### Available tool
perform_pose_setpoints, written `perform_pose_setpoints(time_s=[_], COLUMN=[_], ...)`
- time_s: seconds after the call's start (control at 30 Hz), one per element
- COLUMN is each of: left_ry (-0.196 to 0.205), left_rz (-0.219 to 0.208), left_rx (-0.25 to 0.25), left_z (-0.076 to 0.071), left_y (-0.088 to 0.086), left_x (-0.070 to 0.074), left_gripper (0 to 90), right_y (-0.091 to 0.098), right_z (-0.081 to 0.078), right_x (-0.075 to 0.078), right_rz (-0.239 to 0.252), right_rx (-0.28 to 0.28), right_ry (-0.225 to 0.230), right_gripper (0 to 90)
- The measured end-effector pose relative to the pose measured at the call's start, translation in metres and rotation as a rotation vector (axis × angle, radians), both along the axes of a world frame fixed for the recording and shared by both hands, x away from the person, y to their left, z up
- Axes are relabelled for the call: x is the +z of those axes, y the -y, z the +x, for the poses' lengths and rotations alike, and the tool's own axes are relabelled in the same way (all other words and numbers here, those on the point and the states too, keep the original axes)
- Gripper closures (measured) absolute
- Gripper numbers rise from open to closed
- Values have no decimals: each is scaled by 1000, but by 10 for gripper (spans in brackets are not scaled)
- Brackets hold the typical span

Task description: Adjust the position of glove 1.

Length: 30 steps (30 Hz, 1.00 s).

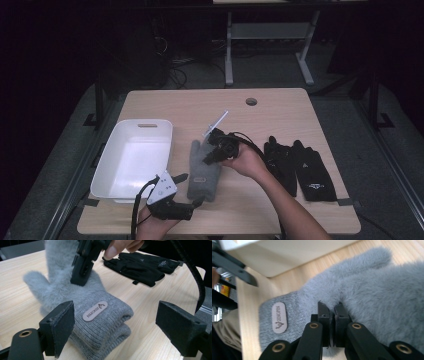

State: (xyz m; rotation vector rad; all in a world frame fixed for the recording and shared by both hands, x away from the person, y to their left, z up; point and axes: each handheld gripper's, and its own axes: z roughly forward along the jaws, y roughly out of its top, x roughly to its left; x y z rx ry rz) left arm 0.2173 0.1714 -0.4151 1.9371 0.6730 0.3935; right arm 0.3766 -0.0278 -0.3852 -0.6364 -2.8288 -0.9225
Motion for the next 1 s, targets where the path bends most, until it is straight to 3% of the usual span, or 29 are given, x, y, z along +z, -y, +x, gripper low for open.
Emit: perform_pose_setpoints(time_s=[0.1,0.23,0.43,0.57,0.73,1.0], left_ry=[-5,-8,-15,-18,-17,-18], left_rz=[0,4,7,8,15,11], left_rx=[0,-4,-4,-2,-3,2], left_z=[0,0,1,1,1,2], left_y=[1,2,3,3,4,4], left_x=[-1,-1,-2,-3,-3,-3], left_gripper=[153,153,153,153,153,153], right_y=[-1,1,8,19,34,53], right_z=[4,9,12,13,19,33], right_x=[-10,-19,-16,-12,-12,-25], right_rz=[-21,2,19,38,57,80], right_rx=[-15,-50,-118,-171,-228,-334], right_ry=[-15,-13,2,-3,-3,-65], right_gripper=[838,727,472,380,322,282])
